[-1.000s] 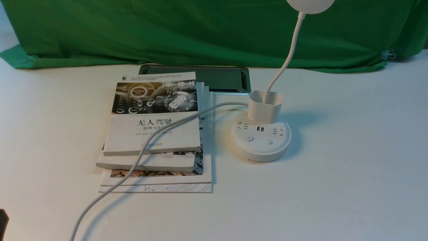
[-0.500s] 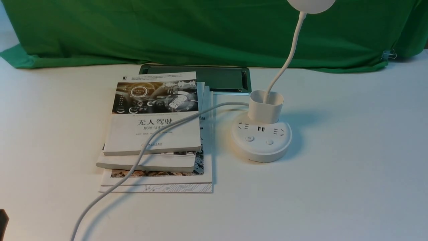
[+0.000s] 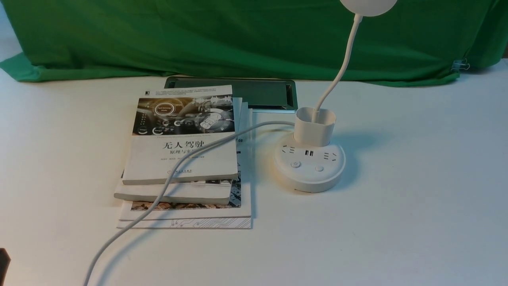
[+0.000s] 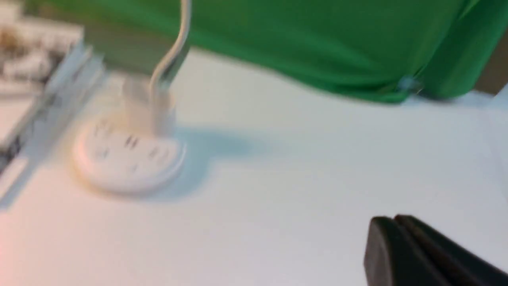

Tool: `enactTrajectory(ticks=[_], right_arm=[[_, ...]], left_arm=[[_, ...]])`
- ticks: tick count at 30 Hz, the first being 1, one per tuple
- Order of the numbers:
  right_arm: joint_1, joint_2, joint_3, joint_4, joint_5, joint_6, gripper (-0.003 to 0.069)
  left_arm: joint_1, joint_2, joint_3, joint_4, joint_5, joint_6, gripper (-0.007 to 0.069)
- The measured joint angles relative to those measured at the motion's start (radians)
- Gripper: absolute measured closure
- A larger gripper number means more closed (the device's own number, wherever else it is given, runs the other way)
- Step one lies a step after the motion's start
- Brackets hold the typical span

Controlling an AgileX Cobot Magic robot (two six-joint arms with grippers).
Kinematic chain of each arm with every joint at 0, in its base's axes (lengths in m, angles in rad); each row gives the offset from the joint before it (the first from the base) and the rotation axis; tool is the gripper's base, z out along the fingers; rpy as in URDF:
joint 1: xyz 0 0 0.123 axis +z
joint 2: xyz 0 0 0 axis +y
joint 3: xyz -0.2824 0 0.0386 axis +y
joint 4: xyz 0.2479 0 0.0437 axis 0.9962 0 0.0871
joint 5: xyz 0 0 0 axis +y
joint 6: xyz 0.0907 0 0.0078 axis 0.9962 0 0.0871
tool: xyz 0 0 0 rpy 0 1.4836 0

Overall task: Turn on the desk lamp on the white desktop with your hand.
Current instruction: 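Press the button on the base of the white desk lamp with the right gripper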

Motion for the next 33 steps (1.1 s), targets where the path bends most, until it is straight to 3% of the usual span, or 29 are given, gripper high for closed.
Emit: enactTrajectory(ticks=[6,17,26,33], right_arm=[[0.11,0.281,-0.138,0.123,0.113,-0.13,0.0629],[0.349,0.696,-0.259,0.117,0.063,-0.152,0.0629],[0.374,0.888,-0.307,0.113,-0.086,-0.152,0.0629],[0.368,0.996,-0.308,0.019,-0.21,-0.079,0.0629]], left_arm=[[0.0,0.0,0.0,0.0,0.0,0.0,0.0603],[0.0,0.0,0.0,0.0,0.0,0.0,0.0603],[0.0,0.0,0.0,0.0,0.0,0.0,0.0603],[0.0,0.0,0.0,0.0,0.0,0.0,0.0603]])
